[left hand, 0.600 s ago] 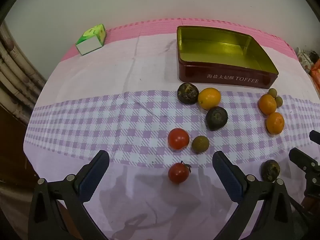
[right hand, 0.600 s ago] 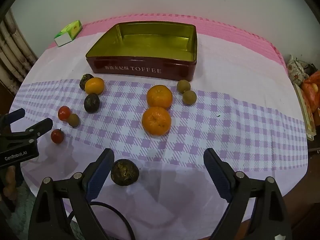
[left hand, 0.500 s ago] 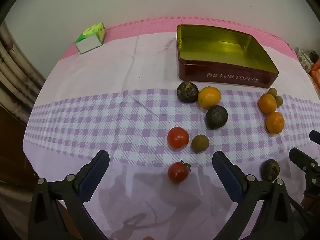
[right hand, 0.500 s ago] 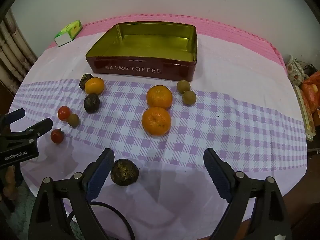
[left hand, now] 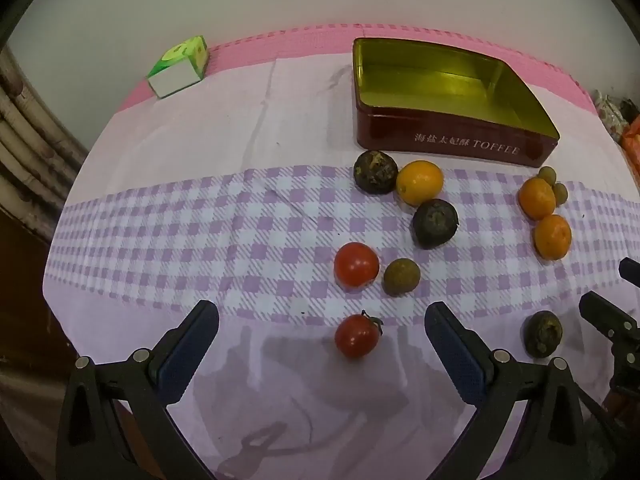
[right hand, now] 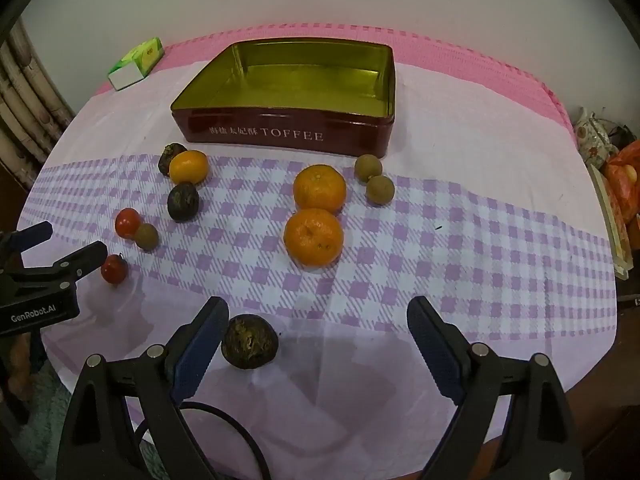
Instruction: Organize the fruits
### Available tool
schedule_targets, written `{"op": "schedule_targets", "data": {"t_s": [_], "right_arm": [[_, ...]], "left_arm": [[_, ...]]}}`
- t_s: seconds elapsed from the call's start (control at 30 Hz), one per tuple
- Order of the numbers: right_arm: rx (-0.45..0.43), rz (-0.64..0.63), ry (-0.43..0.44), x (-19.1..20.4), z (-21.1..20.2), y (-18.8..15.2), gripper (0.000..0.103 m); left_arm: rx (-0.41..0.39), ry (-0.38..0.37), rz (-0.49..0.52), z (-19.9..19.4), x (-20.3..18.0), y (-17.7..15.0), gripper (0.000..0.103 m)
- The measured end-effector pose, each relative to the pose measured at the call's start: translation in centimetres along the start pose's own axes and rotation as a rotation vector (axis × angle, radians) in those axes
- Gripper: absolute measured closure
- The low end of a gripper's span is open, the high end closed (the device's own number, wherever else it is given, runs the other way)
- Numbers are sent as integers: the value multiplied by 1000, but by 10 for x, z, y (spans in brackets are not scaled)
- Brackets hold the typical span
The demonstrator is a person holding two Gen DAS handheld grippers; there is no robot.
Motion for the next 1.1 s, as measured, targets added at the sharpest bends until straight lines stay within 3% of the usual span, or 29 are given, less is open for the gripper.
{"op": "schedule_targets", "data": {"t_s": [1.1], "right_arm": [[33,-4,7,2,14,-1,15]], "left_arm": [[28,-11,7,12,0,-3,1]]}}
Point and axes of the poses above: each gripper's, at about its wrist camera, not at the fingertips, and z roughly the way its jaws point, x to its left, y to its top, the point moved 9 cm from there along z, roughly the way its jaws point, and after that the axes turned 11 degrees about x, right-handed, at the moved point
